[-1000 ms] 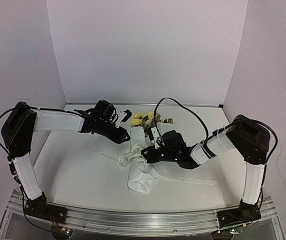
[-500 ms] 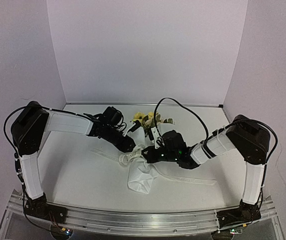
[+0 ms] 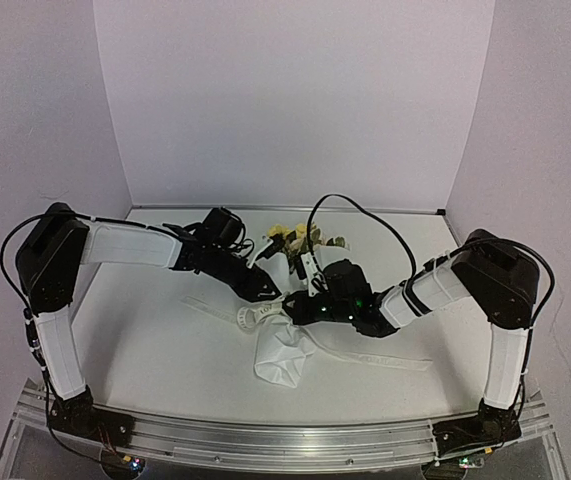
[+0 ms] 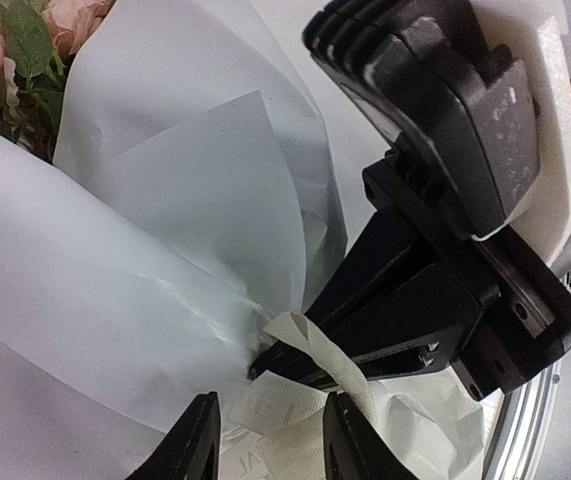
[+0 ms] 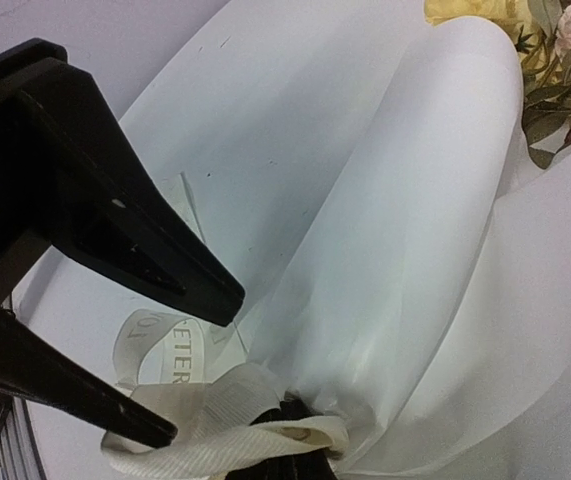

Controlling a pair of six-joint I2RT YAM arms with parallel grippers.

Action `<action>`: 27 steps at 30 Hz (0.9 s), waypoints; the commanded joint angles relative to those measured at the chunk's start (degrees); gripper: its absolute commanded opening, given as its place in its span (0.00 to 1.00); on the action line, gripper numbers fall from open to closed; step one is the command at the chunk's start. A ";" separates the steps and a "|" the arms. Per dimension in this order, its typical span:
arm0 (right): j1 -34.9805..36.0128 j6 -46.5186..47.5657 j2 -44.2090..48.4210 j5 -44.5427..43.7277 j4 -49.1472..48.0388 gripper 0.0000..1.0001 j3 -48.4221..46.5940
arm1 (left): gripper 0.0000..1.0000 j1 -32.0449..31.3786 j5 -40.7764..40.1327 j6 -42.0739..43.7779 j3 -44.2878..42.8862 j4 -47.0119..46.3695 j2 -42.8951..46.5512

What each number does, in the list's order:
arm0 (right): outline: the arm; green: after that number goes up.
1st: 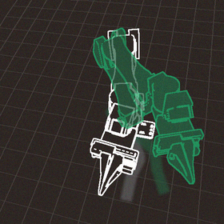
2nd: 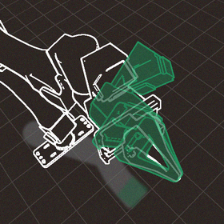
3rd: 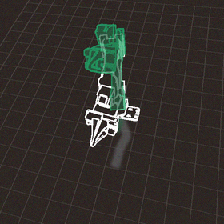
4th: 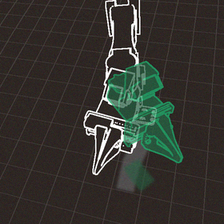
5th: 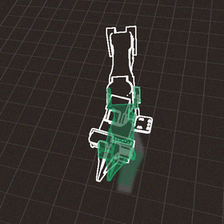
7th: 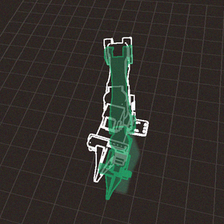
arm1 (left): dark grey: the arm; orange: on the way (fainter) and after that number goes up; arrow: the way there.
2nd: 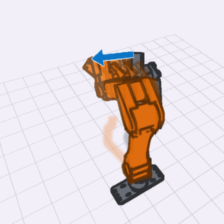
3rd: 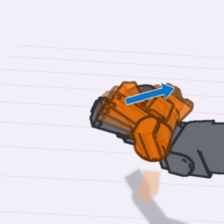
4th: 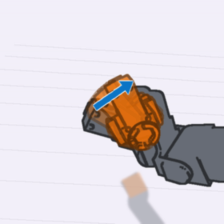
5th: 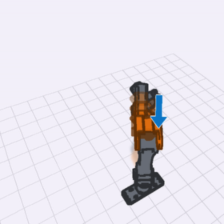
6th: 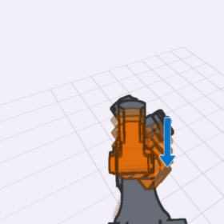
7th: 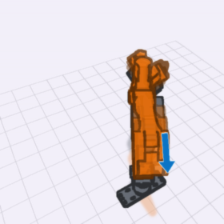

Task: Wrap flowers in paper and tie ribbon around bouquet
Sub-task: Cross the half-tied ribbon with the folded bouquet.

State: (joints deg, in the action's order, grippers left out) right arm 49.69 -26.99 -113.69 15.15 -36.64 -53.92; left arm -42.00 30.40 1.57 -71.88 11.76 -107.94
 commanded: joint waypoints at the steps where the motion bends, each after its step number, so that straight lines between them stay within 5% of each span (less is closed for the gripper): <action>1: 0.16 0.67 -0.52 -0.62 -1.37 0.00 -2.26 | 0.38 0.07 2.44 0.69 -1.26 -0.96 0.60; 20: 0.14 0.39 -0.98 -0.14 -1.42 0.00 -3.51 | 0.37 0.12 3.46 0.31 -2.95 0.48 -2.74; 27: 0.17 0.05 -0.87 0.13 -1.42 0.01 -3.39 | 0.18 0.08 3.63 -1.04 -2.70 -1.26 -2.71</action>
State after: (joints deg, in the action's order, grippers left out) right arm 49.69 -27.00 -114.24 15.14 -36.40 -55.61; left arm -41.95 32.71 1.06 -72.12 12.05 -110.02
